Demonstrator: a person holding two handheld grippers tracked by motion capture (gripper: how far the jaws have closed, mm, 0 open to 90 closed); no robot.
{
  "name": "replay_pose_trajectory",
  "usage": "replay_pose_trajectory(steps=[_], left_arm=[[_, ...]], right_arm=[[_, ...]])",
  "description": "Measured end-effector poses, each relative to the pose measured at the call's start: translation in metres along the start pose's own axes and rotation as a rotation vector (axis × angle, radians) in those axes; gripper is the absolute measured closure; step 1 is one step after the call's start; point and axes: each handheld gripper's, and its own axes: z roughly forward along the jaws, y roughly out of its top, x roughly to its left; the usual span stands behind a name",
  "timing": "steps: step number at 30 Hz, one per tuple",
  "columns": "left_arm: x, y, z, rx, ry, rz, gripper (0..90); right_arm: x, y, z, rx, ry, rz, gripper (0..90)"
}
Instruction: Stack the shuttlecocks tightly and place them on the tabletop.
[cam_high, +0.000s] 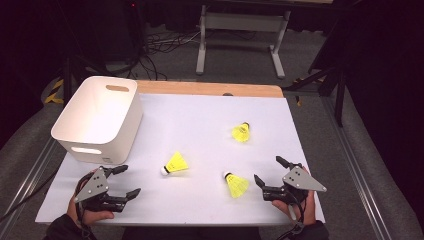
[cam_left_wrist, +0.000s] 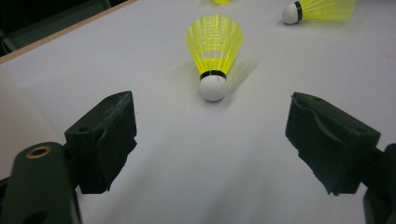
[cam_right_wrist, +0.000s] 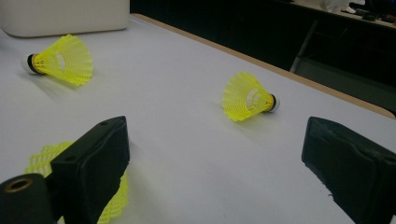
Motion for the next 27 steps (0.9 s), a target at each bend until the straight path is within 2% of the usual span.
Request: replay_pose_trajectory(steps=[2,4,10,13,16,20,27], left_arm=[[0.001,0.000,0.002,0.003,-0.013,-0.007,17.3],[0.000,0.000,0.004,0.022,-0.009,0.000,17.4],[-0.002,0.002,0.004,0.032,-0.007,0.008,17.4],[0.000,0.005,0.011,0.049,-0.016,0.013,17.9],[0.001,0.008,0.017,0.062,-0.022,0.027,18.2],[0.001,0.010,0.022,0.066,-0.053,0.015,18.1],[0.002,0.019,0.029,0.064,-0.066,0.026,19.2]], right_arm=[[-0.002,-0.003,0.001,0.003,0.002,-0.002,8.5],[-0.004,-0.005,0.002,0.010,0.007,0.008,8.4],[-0.004,-0.003,0.002,0.004,-0.022,-0.017,9.1],[-0.004,-0.005,0.002,0.012,-0.033,-0.027,9.4],[-0.009,-0.008,0.003,0.017,-0.037,-0.003,9.7],[-0.011,-0.008,0.001,0.012,-0.046,0.011,10.0],[-0.010,-0.007,0.001,0.010,-0.042,0.011,10.4]])
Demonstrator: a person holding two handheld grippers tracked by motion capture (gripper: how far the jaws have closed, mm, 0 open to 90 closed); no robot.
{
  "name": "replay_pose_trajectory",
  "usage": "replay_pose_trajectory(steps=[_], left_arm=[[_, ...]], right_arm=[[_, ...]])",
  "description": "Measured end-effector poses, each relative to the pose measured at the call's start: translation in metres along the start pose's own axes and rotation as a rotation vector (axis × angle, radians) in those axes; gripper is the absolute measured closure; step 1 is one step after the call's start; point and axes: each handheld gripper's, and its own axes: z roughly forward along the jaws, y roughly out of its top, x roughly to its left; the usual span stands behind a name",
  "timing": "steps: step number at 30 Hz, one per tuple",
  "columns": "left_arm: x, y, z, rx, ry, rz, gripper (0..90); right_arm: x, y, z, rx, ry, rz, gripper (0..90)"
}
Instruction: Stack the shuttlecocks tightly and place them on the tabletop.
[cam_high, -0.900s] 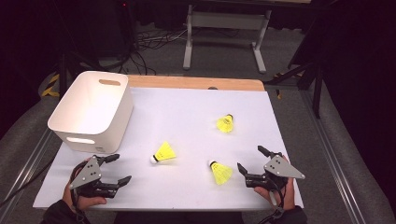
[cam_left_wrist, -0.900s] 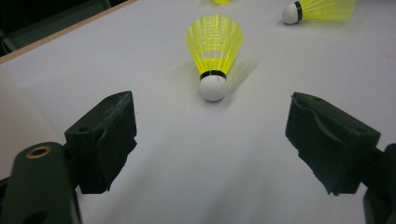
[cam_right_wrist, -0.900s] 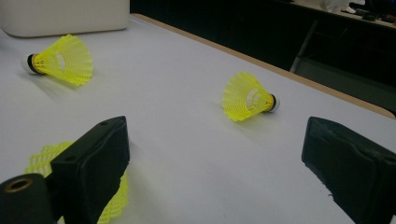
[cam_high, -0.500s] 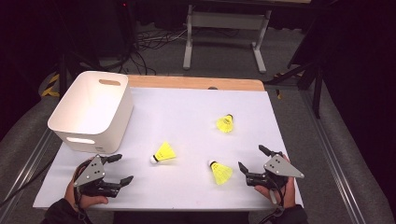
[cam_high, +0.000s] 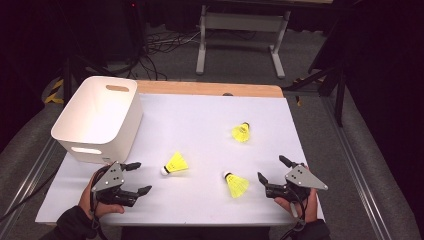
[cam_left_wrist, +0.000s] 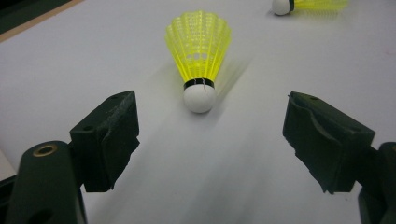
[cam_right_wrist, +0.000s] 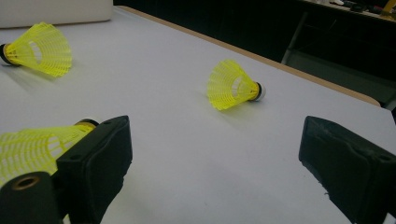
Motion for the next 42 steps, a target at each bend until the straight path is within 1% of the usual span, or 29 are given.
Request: replay_pose_trajectory(steps=[1,2,3,4,8,10,11,13,14,15,16,17,18,19,21,22,23,24,26,27,31,32,35,38,40,42], left_arm=[[0.001,0.001,0.001,0.001,-0.001,-0.003,19.2],[0.003,0.004,0.004,0.008,0.001,-0.019,19.8],[0.005,0.005,0.005,0.019,0.001,-0.026,19.7],[0.005,0.006,0.006,0.024,0.006,-0.026,19.8],[0.005,0.014,0.010,0.014,-0.011,-0.040,20.1],[0.006,0.020,0.013,0.017,-0.009,-0.052,20.4],[0.006,0.024,0.016,0.020,-0.018,-0.067,20.4],[0.006,0.031,0.021,0.029,-0.022,-0.073,20.3],[0.006,0.035,0.025,0.033,-0.027,-0.069,20.4],[0.006,0.041,0.032,0.054,-0.035,-0.068,20.4],[0.006,0.041,0.032,0.054,-0.035,-0.068,20.3],[0.007,0.046,0.042,0.090,-0.042,-0.065,20.3],[0.008,0.048,0.047,0.113,-0.053,-0.058,19.8],[0.009,0.049,0.052,0.137,-0.065,-0.059,19.8],[0.011,0.050,0.061,0.174,-0.072,-0.056,19.7],[0.011,0.050,0.061,0.174,-0.072,-0.056,19.7],[0.014,0.050,0.069,0.211,-0.083,-0.056,19.7],[0.015,0.050,0.072,0.227,-0.083,-0.052,19.8],[0.019,0.051,0.078,0.239,-0.097,-0.055,20.8],[0.021,0.052,0.082,0.253,-0.094,-0.056,20.9],[0.027,0.054,0.091,0.265,-0.109,-0.070,22.2],[0.029,0.055,0.094,0.268,-0.119,-0.076,22.8],[0.031,0.056,0.098,0.272,-0.129,-0.085,25.3],[0.031,0.057,0.103,0.287,-0.143,-0.081,28.8],[0.031,0.057,0.106,0.306,-0.149,-0.069,34.7],[0.031,0.058,0.108,0.315,-0.150,-0.062,35.3]], right_arm=[[-0.001,0.001,0.000,-0.003,-0.002,0.001,10.5],[-0.002,0.002,0.001,-0.007,-0.004,0.015,10.9],[-0.002,0.002,0.001,-0.008,-0.005,0.022,11.1],[-0.002,0.002,0.001,-0.004,-0.008,0.024,11.2],[0.000,0.000,0.006,0.033,-0.002,0.006,11.9],[0.001,-0.001,0.007,0.045,0.001,-0.004,12.1],[0.002,-0.001,0.008,0.046,0.001,-0.004,12.2],[0.003,0.000,0.008,0.045,0.005,-0.010,12.4],[0.004,0.001,0.007,0.044,0.006,-0.014,12.7],[0.004,0.001,0.007,0.043,0.006,-0.018,12.8],[0.004,0.001,0.007,0.043,0.006,-0.018,12.8],[0.005,0.001,0.007,0.046,0.007,-0.022,12.8],[0.005,0.000,0.008,0.053,0.008,-0.024,12.9],[0.005,-0.001,0.008,0.055,0.009,-0.025,13.0],[0.005,-0.001,0.008,0.055,0.011,-0.026,13.1],[0.005,-0.001,0.008,0.055,0.011,-0.026,13.1],[0.005,-0.001,0.008,0.055,0.013,-0.026,13.1],[0.004,-0.002,0.009,0.058,0.017,-0.025,13.2],[0.005,-0.002,0.009,0.062,0.021,-0.027,13.2],[0.005,-0.002,0.010,0.063,0.024,-0.030,13.3],[0.006,-0.002,0.010,0.068,0.033,-0.030,13.5],[0.006,-0.002,0.010,0.069,0.033,-0.029,13.5],[0.005,-0.003,0.011,0.071,0.036,-0.028,13.6],[0.005,-0.003,0.011,0.076,0.043,-0.027,13.7],[0.005,-0.003,0.011,0.078,0.044,-0.028,13.8],[0.005,-0.003,0.011,0.080,0.046,-0.027,13.8]])
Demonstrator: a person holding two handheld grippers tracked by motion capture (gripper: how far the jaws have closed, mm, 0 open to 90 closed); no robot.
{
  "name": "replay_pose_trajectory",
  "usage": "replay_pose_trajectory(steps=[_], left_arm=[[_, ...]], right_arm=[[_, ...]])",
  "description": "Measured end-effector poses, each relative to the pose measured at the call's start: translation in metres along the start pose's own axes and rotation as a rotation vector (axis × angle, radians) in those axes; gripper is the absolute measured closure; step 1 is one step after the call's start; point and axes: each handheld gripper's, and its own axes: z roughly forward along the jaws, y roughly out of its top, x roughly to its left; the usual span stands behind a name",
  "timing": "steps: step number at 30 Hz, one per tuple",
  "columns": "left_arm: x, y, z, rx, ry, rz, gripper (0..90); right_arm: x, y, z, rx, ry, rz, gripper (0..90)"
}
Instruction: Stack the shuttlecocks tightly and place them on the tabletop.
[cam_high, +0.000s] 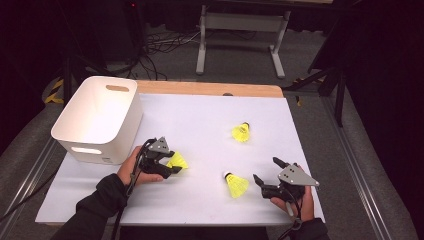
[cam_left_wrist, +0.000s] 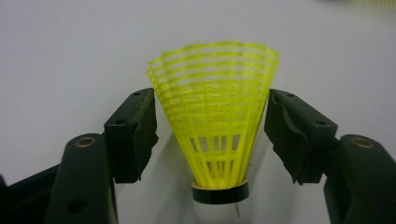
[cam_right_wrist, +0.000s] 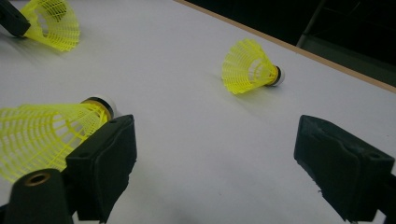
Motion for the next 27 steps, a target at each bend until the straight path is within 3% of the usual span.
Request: replay_pose_trajectory(steps=[2,6,14,18,20,23,25,26,27], left_arm=[[0.001,0.001,0.001,0.009,-0.004,0.007,38.8],[0.002,0.008,-0.002,0.040,-0.004,0.063,43.9],[0.008,0.027,-0.005,0.047,0.045,0.115,52.6],[0.010,0.038,-0.006,0.070,0.097,0.157,56.5],[0.012,0.042,-0.008,0.075,0.142,0.175,56.6],[0.014,0.049,-0.009,0.120,0.228,0.199,57.1],[0.014,0.053,-0.007,0.179,0.306,0.239,57.8],[0.014,0.053,-0.007,0.179,0.306,0.239,57.9],[0.015,0.054,-0.006,0.203,0.327,0.266,57.9]], right_arm=[[0.000,0.000,0.000,0.003,0.001,-0.002,13.9],[0.000,-0.001,0.001,0.009,0.009,0.001,14.0],[0.000,-0.001,0.001,0.013,0.018,0.006,14.0],[-0.001,-0.002,0.002,0.014,0.019,0.009,14.0],[-0.001,-0.002,0.002,0.015,0.020,0.010,14.0],[-0.001,-0.002,0.003,0.015,0.022,0.011,14.0],[-0.001,-0.002,0.005,0.018,0.026,0.021,14.0],[-0.001,-0.002,0.005,0.018,0.026,0.021,14.0],[-0.001,-0.002,0.006,0.020,0.028,0.017,14.0]])
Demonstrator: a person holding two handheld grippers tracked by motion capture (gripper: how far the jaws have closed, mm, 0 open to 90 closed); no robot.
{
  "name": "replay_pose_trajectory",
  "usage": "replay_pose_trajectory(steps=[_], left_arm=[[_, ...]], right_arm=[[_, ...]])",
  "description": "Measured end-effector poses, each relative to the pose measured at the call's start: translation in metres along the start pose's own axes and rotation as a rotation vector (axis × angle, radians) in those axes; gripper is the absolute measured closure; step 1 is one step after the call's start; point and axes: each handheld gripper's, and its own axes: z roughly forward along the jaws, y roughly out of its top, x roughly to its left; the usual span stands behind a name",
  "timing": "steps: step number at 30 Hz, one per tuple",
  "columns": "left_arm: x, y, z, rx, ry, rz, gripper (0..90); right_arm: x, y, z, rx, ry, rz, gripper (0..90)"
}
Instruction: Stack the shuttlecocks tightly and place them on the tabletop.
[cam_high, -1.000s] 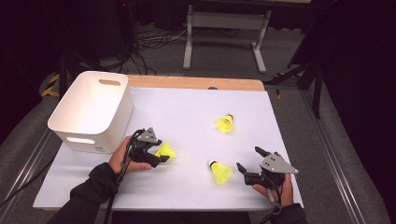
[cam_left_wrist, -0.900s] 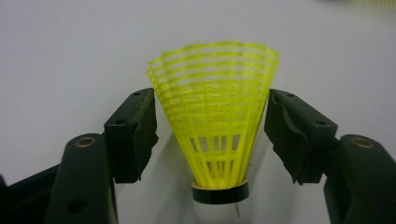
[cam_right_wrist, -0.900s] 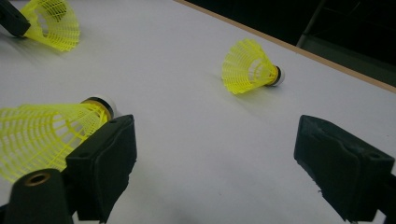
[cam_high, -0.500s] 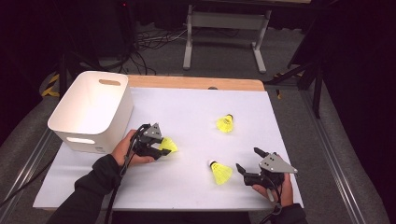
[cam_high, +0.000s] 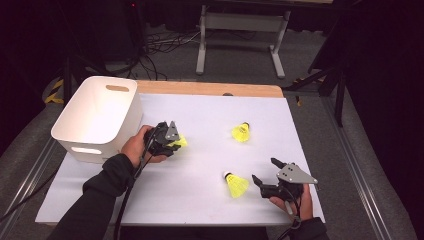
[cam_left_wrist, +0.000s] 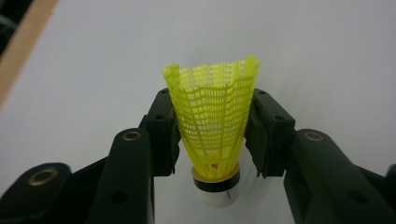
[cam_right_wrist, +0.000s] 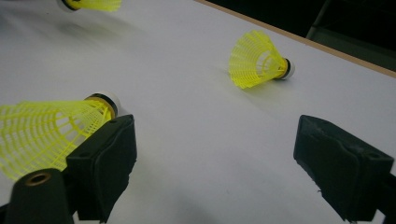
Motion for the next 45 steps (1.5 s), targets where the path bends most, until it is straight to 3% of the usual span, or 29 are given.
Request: replay_pose_trajectory(steps=[3,10,17,25,32,36,45], left_arm=[[0.004,0.002,0.005,-0.003,-0.035,0.007,58.2],[0.005,0.002,0.017,0.001,-0.101,0.039,53.6],[0.006,0.001,0.020,-0.030,-0.142,0.005,44.6],[0.004,0.002,0.020,-0.059,-0.202,-0.004,32.3],[-0.003,0.008,0.023,-0.064,-0.276,0.038,36.6],[-0.005,0.010,0.021,-0.072,-0.271,0.042,31.9],[-0.009,0.012,0.022,-0.084,-0.302,0.055,30.7]], right_arm=[[0.003,-0.001,0.003,0.015,0.011,-0.023,14.0],[0.003,-0.002,0.003,0.028,0.015,-0.027,14.0],[0.003,-0.002,0.004,0.035,0.021,-0.030,13.9],[0.004,-0.002,0.003,0.037,0.025,-0.035,13.9],[0.004,-0.002,0.004,0.038,0.034,-0.039,13.8],[0.005,-0.001,0.003,0.035,0.037,-0.037,13.9],[0.005,-0.001,0.002,0.033,0.044,-0.040,13.9]])
